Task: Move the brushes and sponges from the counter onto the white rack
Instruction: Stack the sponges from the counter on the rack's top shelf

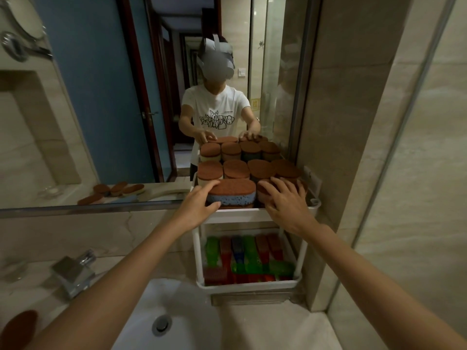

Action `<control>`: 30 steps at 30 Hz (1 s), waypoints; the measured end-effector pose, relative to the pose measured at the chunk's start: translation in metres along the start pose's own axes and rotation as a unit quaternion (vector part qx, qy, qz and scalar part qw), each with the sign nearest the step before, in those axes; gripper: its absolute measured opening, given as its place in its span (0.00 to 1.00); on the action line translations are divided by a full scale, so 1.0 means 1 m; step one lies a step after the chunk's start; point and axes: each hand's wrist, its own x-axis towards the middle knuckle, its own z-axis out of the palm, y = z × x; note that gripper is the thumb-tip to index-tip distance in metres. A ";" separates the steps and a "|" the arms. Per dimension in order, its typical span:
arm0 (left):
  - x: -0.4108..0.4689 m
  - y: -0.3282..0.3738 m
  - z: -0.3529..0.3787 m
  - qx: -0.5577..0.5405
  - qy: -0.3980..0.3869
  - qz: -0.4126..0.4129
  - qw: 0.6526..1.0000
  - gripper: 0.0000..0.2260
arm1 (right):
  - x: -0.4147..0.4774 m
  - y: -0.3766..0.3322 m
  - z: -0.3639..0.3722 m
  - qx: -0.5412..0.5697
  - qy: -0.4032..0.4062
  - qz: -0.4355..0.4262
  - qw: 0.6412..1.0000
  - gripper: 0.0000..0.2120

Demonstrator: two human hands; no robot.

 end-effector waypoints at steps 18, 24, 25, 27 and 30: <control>-0.199 -0.116 -0.007 -0.102 0.216 -0.259 0.936 0.14 | -0.107 -0.234 0.110 0.333 -0.039 -0.112 0.935 0.14; -0.309 -0.226 -0.016 -0.085 0.165 -0.430 0.884 0.16 | -0.155 -0.347 0.183 0.310 -0.204 -0.114 0.922 0.15; -0.324 -0.246 -0.021 -0.074 0.150 -0.450 0.877 0.16 | -0.161 -0.366 0.195 0.297 -0.230 -0.121 0.919 0.16; -0.352 -0.282 -0.032 -0.043 0.132 -0.474 0.869 0.15 | -0.172 -0.405 0.214 0.272 -0.281 -0.136 0.910 0.17; -0.382 -0.325 -0.049 -0.021 0.116 -0.510 0.852 0.14 | -0.180 -0.453 0.237 0.236 -0.344 -0.137 0.899 0.19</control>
